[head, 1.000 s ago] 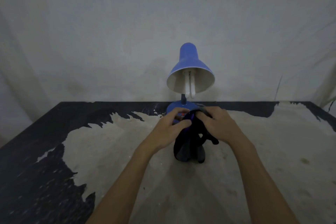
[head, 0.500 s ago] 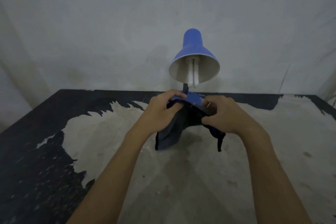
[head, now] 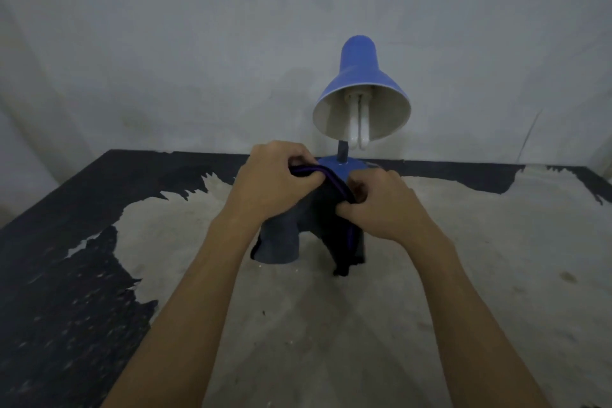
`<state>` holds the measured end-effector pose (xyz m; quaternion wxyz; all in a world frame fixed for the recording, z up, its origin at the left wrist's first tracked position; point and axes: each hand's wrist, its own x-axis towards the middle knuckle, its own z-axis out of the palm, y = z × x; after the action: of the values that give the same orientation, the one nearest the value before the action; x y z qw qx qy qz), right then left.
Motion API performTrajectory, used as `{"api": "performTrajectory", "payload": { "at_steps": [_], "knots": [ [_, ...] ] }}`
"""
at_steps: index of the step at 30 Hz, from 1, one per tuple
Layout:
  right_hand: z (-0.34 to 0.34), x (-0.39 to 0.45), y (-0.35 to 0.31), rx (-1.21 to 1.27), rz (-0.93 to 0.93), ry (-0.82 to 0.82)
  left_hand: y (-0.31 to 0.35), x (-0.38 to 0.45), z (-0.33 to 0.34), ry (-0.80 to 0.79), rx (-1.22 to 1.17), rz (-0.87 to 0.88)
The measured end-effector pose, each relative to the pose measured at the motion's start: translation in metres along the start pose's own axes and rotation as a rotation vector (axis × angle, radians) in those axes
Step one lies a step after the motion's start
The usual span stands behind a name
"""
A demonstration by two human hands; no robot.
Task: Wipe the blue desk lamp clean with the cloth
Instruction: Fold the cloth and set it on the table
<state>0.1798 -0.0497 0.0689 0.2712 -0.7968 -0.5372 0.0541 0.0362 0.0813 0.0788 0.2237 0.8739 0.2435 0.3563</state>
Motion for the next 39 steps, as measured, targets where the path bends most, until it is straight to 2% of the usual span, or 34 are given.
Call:
{"api": "performTrajectory", "payload": {
  "at_steps": [5,11,14,19,23,26,30,33,39],
  "knots": [
    [-0.015,-0.003,0.009,0.030,0.003,-0.112,-0.011,0.002,-0.019,-0.148,0.058,-0.077],
    [-0.024,-0.003,0.027,0.092,0.023,0.010,-0.020,0.002,-0.036,-0.262,-0.006,-0.085],
    [-0.026,-0.001,0.032,0.136,0.036,0.097,-0.028,0.000,-0.046,-0.364,-0.050,-0.147],
    [-0.025,0.000,0.034,0.374,0.126,0.187,-0.038,-0.005,-0.060,-0.487,-0.084,-0.244],
    [-0.025,0.000,0.034,0.722,0.202,0.221,-0.041,-0.010,-0.071,-0.423,-0.209,-0.302],
    [-0.024,-0.003,0.036,0.862,0.263,0.191,-0.044,-0.013,-0.075,-0.383,-0.263,-0.307],
    [-0.021,-0.003,0.039,0.836,0.290,0.190,-0.047,-0.013,-0.074,-0.382,-0.273,-0.314],
    [-0.020,0.000,0.039,0.815,0.269,0.250,-0.049,-0.012,-0.073,-0.340,-0.246,-0.317],
    [-0.027,0.000,0.041,0.767,0.129,0.404,-0.045,-0.007,-0.066,-0.083,-0.226,-0.124]
  ]
}}
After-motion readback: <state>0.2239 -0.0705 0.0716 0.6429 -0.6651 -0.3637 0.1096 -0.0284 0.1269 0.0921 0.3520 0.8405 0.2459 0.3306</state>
